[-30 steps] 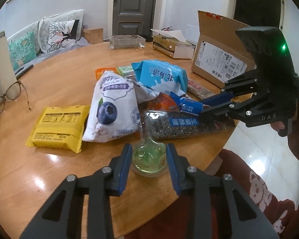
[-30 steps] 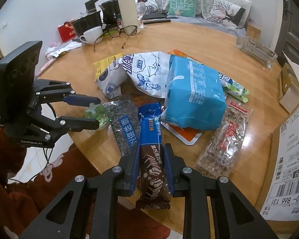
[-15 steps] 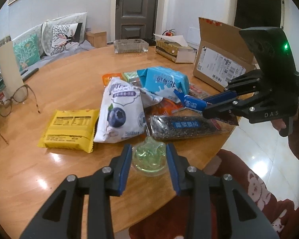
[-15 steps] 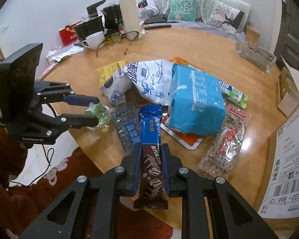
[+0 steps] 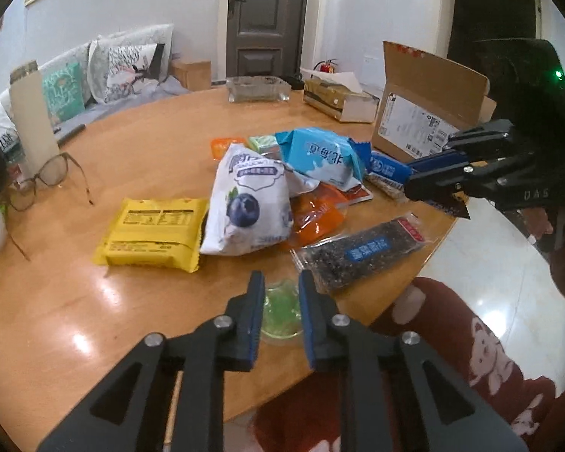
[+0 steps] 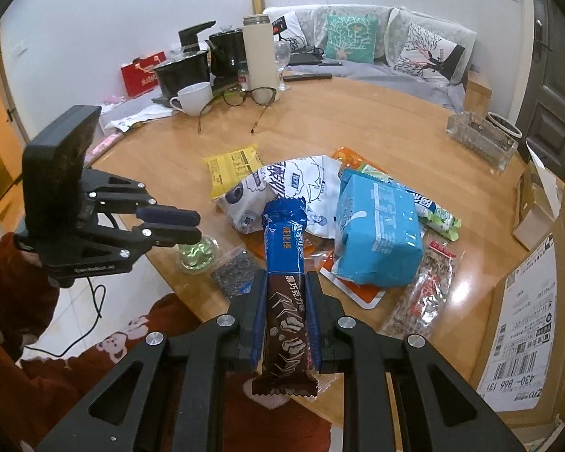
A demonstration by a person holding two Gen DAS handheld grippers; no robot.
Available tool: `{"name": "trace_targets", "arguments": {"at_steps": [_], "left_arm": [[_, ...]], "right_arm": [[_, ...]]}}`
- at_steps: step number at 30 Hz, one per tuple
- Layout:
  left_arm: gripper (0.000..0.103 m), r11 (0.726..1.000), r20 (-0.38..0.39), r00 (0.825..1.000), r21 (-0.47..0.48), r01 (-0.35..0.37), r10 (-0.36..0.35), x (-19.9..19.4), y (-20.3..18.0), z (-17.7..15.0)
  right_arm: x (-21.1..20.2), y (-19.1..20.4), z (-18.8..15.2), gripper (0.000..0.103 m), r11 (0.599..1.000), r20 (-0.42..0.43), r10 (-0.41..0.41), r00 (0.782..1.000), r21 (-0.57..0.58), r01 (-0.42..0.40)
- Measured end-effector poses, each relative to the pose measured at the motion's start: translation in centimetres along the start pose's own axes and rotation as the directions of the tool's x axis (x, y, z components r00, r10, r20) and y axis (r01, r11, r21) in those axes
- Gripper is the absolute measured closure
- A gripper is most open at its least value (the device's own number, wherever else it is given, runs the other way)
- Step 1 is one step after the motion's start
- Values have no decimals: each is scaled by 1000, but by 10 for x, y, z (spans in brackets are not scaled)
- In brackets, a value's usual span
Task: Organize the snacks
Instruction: 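Lift the chocolate bar with the right gripper while the left gripper lifts the jelly cup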
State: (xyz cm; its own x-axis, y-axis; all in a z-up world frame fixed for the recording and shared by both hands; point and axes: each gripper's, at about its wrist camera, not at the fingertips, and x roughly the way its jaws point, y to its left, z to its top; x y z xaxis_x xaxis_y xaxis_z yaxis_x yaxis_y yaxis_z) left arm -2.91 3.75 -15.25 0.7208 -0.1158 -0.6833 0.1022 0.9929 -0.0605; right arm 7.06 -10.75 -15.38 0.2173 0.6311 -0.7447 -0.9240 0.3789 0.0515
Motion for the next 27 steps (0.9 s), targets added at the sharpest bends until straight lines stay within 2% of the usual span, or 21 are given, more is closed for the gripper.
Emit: {"name": "trace_targets", "arguments": {"at_steps": [5, 10, 19, 27], "left_arm": [[75, 999, -12, 1000, 32, 15, -14, 0, -3, -5], [75, 1000, -51, 999, 12, 10, -9, 15, -1, -4], [75, 999, -55, 998, -4, -44, 44, 15, -9, -5], [75, 998, -35, 998, -29, -47, 46, 11, -5, -4]], "right_arm": [[0, -1, -4, 88, 1000, -7, 0, 1000, 17, 0], [3, -6, -6, 88, 1000, -14, -2, 1000, 25, 3], [6, -7, -9, 88, 1000, -15, 3, 1000, 29, -3], [8, -8, -9, 88, 999, -10, 8, 1000, 34, -7]]}}
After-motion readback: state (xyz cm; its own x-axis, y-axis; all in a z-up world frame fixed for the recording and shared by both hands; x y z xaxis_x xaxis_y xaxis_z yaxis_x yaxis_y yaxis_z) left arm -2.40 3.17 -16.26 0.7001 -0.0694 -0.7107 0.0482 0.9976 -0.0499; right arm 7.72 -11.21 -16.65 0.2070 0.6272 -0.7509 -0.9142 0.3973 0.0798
